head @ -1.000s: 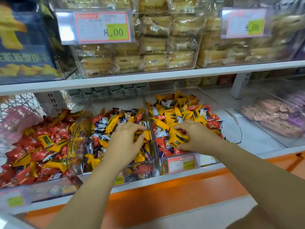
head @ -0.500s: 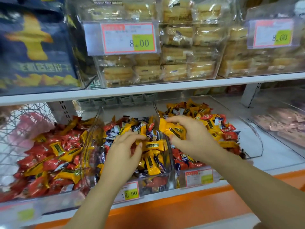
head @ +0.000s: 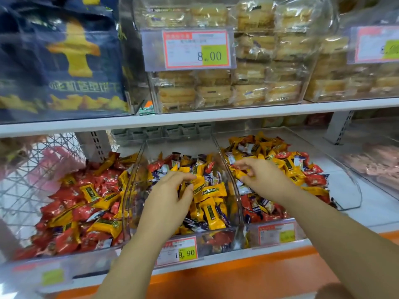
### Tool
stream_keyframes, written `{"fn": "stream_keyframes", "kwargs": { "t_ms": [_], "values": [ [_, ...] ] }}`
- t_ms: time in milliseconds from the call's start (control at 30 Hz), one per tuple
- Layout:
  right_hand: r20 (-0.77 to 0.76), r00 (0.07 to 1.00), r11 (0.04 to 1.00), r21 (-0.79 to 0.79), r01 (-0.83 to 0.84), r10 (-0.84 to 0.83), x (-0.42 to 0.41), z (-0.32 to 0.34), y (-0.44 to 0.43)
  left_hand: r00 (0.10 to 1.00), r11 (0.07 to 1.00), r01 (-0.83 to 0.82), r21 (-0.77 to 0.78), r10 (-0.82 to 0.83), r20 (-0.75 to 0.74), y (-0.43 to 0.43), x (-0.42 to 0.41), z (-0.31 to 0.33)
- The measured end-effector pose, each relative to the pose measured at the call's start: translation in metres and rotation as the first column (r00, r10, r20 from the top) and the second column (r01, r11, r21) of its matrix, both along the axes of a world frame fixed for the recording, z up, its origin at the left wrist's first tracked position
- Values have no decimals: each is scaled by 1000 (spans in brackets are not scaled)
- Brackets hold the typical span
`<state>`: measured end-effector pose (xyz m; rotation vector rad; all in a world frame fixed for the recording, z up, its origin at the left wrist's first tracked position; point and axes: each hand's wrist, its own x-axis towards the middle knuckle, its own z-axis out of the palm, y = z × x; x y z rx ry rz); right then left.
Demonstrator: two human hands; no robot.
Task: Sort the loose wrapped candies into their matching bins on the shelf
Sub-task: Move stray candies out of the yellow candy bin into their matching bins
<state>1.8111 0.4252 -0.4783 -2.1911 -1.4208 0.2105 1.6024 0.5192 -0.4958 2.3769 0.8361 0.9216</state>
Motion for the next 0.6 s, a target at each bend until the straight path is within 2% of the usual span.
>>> {"fn": "stream_keyframes", "kwargs": {
  "t_ms": [100, 167, 267, 333, 367, 500, 600],
  "values": [
    [93, 996, 996, -84, 12, -4, 4, -3, -2, 998, 1000, 26, 12, -25, -65, 4, 5, -1],
    [120, 992, 997, -66, 32, -24, 6, -1, -4, 995, 999, 36, 15, -35, -94, 6, 8, -1],
    [61, 994, 972, 222, 75, -91, 2, 10, -7, 985, 998, 48, 35, -42, -167, 10, 12, -3],
    [-38, 997, 903, 423, 78, -68, -9, 22, -6, 976, 998, 38, 52, -26, -214, 14, 14, -5],
    [-80, 996, 879, 473, 64, -29, -17, 27, -5, 971, 998, 29, 61, -13, -240, 15, 14, -6],
    [-134, 983, 859, 510, -41, 127, -43, 33, 0, 950, 995, 10, 96, 21, -312, 17, 17, -9],
    [-147, 982, 869, 494, -33, 121, -39, 27, 3, 950, 994, -13, 106, 45, -310, 17, 19, -10]
  ]
}}
